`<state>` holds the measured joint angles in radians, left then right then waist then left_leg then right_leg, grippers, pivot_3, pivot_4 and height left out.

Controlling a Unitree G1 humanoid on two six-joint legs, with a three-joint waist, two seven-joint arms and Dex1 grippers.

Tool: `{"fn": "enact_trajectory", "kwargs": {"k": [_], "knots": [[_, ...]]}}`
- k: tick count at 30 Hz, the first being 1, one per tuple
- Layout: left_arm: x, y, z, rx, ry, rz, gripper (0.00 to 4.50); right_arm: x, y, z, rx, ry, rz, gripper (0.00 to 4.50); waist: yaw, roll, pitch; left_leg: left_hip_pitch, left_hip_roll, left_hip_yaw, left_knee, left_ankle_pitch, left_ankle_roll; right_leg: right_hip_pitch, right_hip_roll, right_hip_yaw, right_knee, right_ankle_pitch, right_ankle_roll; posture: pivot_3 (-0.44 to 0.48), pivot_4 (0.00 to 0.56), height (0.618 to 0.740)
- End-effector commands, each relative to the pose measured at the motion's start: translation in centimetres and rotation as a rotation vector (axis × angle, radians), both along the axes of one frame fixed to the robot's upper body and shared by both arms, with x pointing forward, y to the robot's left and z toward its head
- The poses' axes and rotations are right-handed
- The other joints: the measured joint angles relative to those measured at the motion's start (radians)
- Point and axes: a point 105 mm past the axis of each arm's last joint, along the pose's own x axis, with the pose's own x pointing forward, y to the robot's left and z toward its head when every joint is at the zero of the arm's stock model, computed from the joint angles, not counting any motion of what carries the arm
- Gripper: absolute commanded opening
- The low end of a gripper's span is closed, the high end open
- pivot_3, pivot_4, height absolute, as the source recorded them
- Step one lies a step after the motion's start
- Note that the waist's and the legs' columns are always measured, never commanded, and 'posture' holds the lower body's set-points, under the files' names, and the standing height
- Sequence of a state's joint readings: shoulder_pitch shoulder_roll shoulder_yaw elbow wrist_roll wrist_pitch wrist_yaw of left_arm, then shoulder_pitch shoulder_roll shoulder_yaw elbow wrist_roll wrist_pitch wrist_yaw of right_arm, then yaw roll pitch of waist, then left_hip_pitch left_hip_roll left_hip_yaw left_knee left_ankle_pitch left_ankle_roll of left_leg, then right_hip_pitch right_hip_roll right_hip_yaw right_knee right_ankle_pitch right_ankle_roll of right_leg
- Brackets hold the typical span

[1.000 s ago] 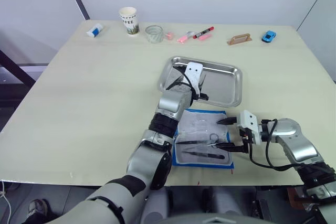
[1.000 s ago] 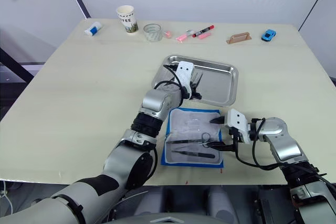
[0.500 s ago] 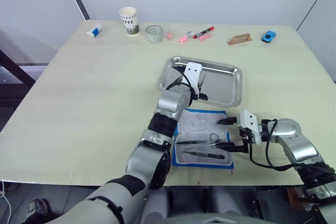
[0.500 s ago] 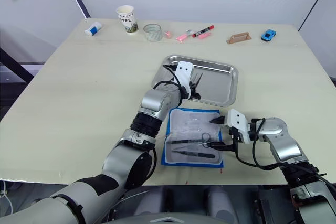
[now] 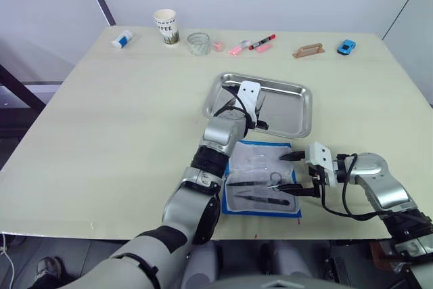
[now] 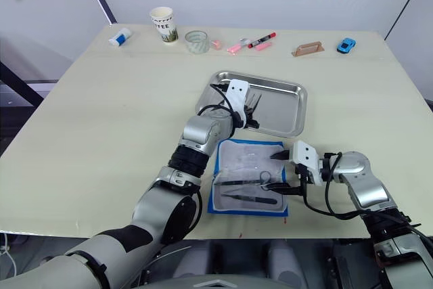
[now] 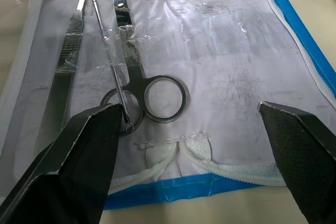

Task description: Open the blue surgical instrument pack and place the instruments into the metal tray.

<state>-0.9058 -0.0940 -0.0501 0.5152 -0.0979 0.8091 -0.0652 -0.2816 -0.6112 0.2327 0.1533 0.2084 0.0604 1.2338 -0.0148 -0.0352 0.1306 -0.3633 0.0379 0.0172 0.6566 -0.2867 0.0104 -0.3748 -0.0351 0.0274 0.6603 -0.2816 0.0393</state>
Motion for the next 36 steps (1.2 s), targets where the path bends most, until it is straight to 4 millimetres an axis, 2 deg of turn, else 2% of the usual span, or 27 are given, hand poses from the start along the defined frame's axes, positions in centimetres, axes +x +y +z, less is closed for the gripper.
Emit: {"fn": "enact_trajectory", "kwargs": {"k": [1,8,13,17,23,30,35,36], "knots": [[0.0,-0.8,1.4,0.002,-0.052,-0.025,2.24,-1.3,-0.8,-3.7,-0.107,0.127,-0.022,4.5,0.0,0.0,0.0,0.0,0.0,0.0,0.0,0.0,0.0,0.0,0.0,0.0,0.0,0.0,0.0,0.0,0.15,0.74],[-1.7,-2.3,5.4,-0.172,-0.171,-0.202,2.24,-1.3,-0.9,-3.7,-0.106,0.126,-0.028,4.5,-0.001,0.0,0.0,0.0,0.0,0.0,0.0,0.001,-0.001,0.0,0.0,0.0,0.0,0.0,0.0,0.0,0.15,0.74],[-3.7,-1.1,8.5,-0.266,-0.381,-0.39,2.24,-1.3,-1.0,-3.6,-0.103,0.125,-0.031,4.5,-0.002,0.001,0.001,0.001,0.0,0.0,-0.001,0.003,-0.006,0.0,0.0,0.001,0.0,0.0,0.0,0.0,0.15,0.74],[-6.1,0.6,9.3,-0.329,-0.5,-0.578,2.24,-1.3,-1.0,-3.5,-0.095,0.123,-0.03,4.5,0.001,0.002,0.0,0.001,0.001,0.0,-0.002,0.004,-0.007,0.0,-0.001,0.0,0.0,0.0,0.0,0.0,0.15,0.74],[-8.2,3.9,8.0,-0.322,-0.482,-0.734,2.24,-1.2,-0.9,-3.4,-0.084,0.118,-0.032,4.5,0.001,0.002,0.001,0.001,0.002,0.0,-0.002,0.002,-0.002,0.0,-0.003,0.0,0.0,0.0,0.0,0.0,0.15,0.74],[-12.1,10.5,5.5,-0.29,-0.373,-0.886,2.24,-1.6,-1.0,-3.3,-0.066,0.117,-0.036,4.5,-0.001,0.003,0.001,0.001,0.003,-0.001,-0.003,0.001,-0.002,-0.001,-0.001,0.0,-0.001,0.0,-0.001,0.0,0.15,0.74],[-13.6,13.3,4.5,-0.276,-0.297,-0.917,2.24,-1.7,-1.2,-3.2,-0.06,0.116,-0.04,4.5,0.004,0.003,0.001,0.0,0.003,-0.001,-0.003,0.001,-0.002,0.0,-0.004,-0.002,-0.001,0.0,-0.001,0.0,0.15,0.74],[-14.0,14.2,4.1,-0.275,-0.262,-0.92,2.51,-1.7,-1.3,-3.1,-0.059,0.115,-0.042,4.5,0.003,0.003,0.001,0.0,0.003,-0.001,-0.003,0.001,-0.002,0.0,-0.004,-0.003,-0.001,-0.001,-0.001,0.0,0.15,0.74]]}}
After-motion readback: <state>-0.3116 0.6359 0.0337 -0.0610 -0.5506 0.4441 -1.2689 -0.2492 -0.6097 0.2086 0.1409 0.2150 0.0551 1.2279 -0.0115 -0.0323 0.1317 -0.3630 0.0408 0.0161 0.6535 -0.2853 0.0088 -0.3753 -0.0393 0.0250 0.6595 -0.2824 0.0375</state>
